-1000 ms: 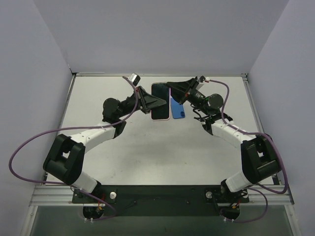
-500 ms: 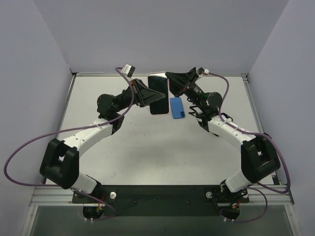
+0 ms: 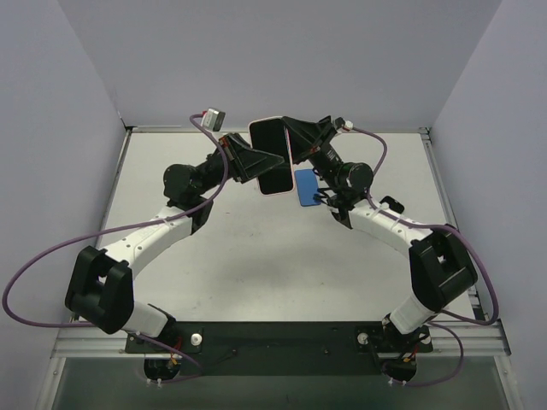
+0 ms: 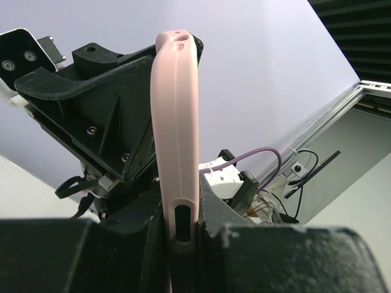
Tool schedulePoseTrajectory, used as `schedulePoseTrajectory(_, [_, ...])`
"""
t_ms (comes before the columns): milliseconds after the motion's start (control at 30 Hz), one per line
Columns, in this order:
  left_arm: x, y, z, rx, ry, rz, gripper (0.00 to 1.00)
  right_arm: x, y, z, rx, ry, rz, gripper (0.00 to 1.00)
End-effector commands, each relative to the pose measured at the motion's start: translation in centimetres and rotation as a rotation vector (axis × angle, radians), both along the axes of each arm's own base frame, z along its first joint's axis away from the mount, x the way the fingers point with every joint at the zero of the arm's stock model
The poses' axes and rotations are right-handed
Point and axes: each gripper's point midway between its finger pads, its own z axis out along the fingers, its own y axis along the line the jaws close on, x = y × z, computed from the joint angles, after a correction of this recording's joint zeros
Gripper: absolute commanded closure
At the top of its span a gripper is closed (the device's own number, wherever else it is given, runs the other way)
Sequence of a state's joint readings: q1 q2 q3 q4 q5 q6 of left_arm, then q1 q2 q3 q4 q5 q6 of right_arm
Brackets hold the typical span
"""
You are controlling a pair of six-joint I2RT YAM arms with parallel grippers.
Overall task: Take the phone out of the phone case
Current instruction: Remove the phone case from the phone.
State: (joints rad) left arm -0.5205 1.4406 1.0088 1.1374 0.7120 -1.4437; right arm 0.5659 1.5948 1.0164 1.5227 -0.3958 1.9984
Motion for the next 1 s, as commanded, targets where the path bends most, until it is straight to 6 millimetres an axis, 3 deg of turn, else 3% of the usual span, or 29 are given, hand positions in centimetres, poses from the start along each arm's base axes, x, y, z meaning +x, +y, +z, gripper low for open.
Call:
schedulePoseTrajectory(0, [-15.1, 3.9, 8.0, -0.229, -0.761, -0.171, 1.00, -1.0, 0.5, 0.5, 0.232, 0.198, 0.290, 1.00])
schedulePoseTrajectory(567, [-18.9, 5.6, 11.6, -0.291, -0.913, -0.156, 1.00, 0.3, 2.4, -3.7, 0.170, 0.277, 0.285, 1.00])
schedulePoseTrajectory(967, [-21.1, 6.6, 12.1, -0.300, -1.005, -0.153, 1.00, 1.3, 3.1, -4.9, 0.166, 0.310, 0.280, 1.00])
